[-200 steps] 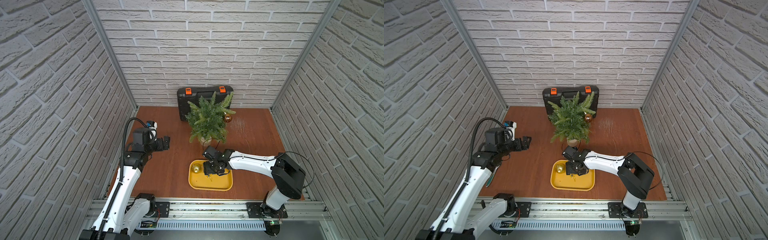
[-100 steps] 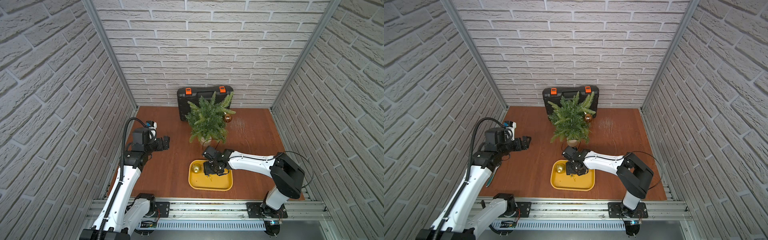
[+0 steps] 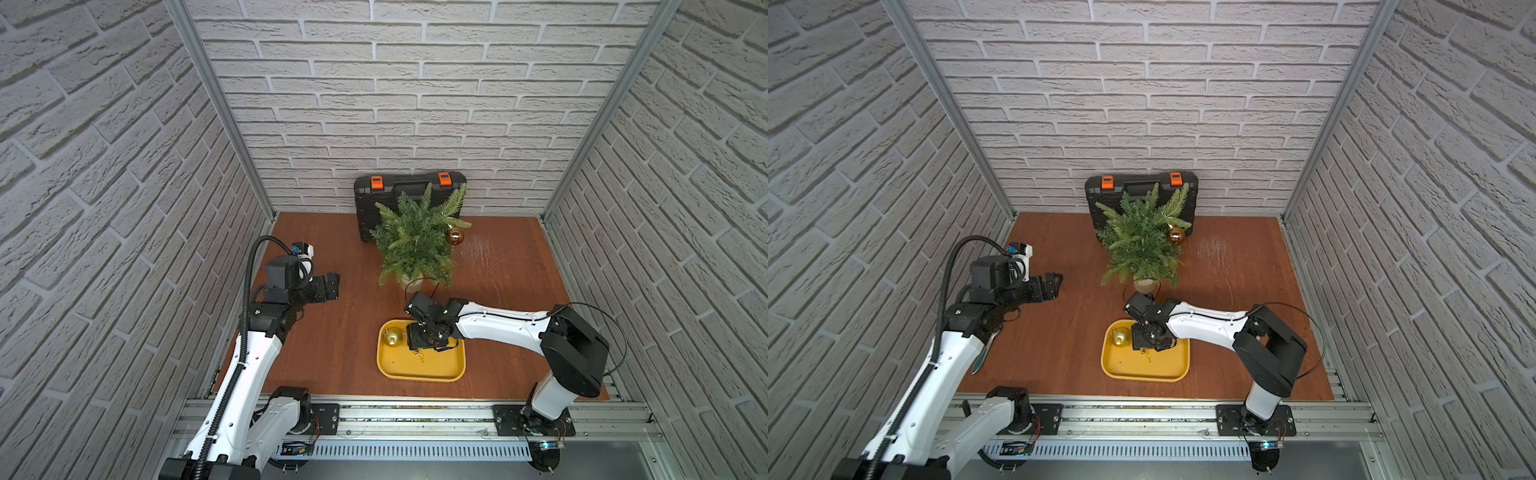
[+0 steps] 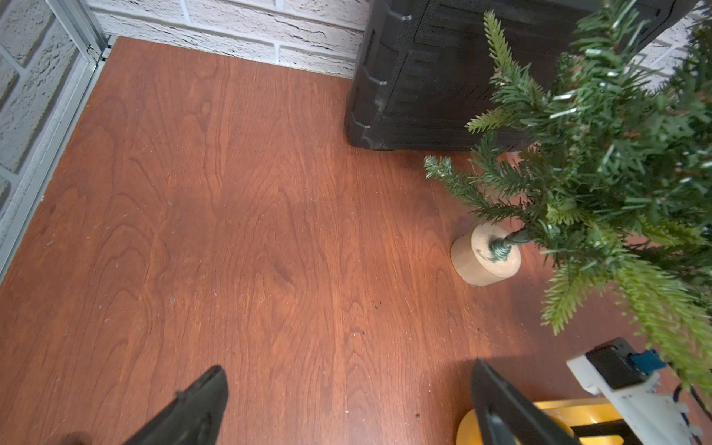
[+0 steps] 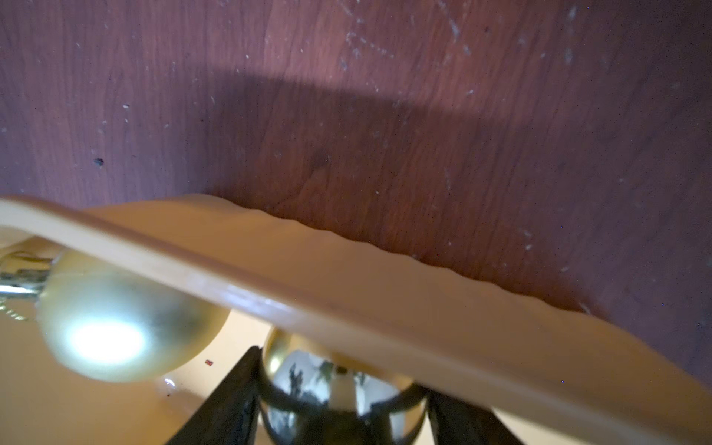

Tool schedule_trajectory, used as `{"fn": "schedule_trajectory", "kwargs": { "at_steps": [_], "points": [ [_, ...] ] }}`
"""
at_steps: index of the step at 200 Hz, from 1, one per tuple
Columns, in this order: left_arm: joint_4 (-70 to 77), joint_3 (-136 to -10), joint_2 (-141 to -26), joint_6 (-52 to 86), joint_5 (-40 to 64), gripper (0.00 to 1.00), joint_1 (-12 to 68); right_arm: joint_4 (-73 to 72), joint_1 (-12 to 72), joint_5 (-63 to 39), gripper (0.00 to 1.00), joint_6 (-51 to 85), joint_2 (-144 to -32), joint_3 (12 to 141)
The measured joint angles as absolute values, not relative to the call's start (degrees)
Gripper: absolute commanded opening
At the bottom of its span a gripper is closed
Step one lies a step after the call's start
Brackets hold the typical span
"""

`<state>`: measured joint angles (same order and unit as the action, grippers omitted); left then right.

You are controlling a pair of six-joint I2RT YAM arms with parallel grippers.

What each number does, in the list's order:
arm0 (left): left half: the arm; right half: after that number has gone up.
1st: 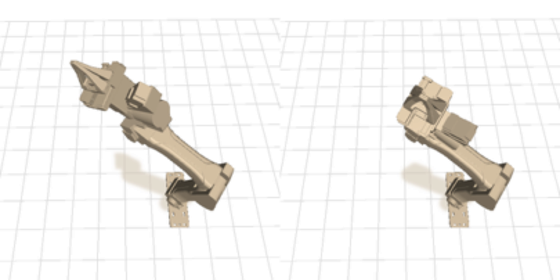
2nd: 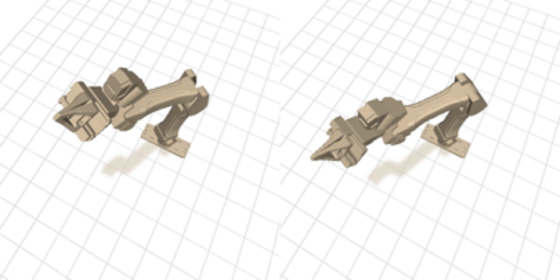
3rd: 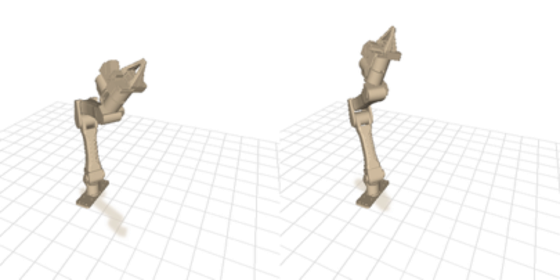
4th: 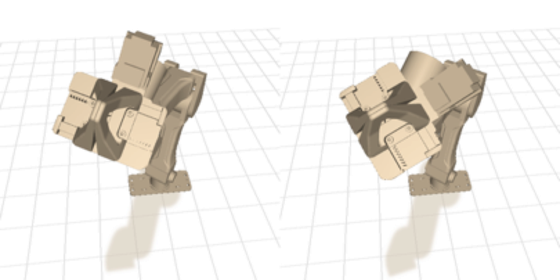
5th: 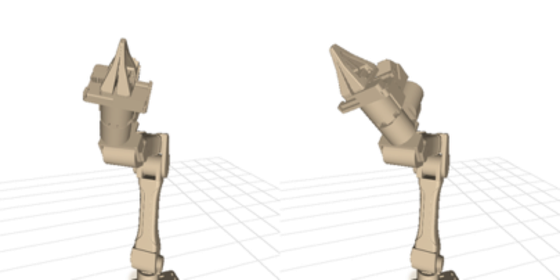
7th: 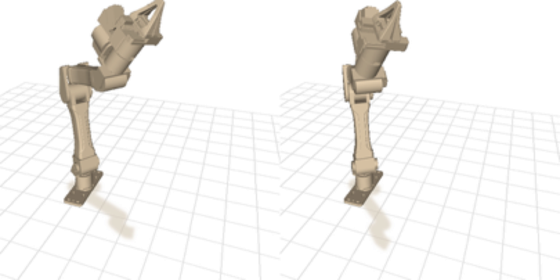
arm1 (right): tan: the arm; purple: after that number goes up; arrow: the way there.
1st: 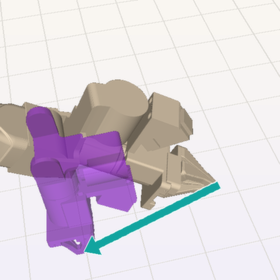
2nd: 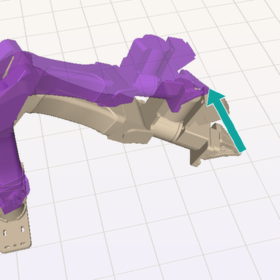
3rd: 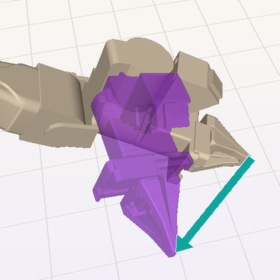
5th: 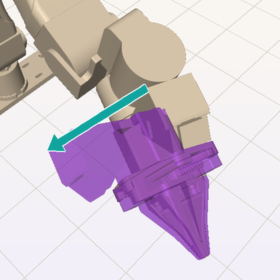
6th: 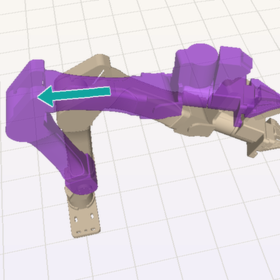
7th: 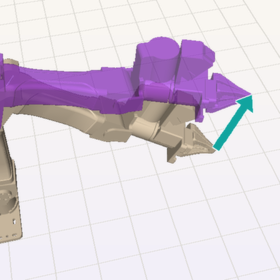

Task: Decorate the small christmas tree with ornaments
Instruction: Pick up an ornament from the container, then hang an ornament on the christmas tree.

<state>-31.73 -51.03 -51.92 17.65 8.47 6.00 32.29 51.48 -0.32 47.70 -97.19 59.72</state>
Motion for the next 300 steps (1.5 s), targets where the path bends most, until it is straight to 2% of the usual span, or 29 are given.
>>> {"fn": "schedule_trajectory", "kwargs": {
  "at_steps": [111,226,300],
  "points": [
    [-31.73,-51.03,-51.90,17.65,8.47,0.98,5.96,34.02,51.48,1.10,0.61,47.51,-96.23,59.79],
    [-31.27,-50.92,-51.48,17.82,9.76,0.98,5.74,46.33,51.51,11.70,0.60,42.24,-75.77,64.73],
    [-30.15,-50.59,-51.35,18.11,10.96,0.98,5.50,49.06,51.48,20.51,0.59,33.39,-66.02,68.25]
  ]
}}
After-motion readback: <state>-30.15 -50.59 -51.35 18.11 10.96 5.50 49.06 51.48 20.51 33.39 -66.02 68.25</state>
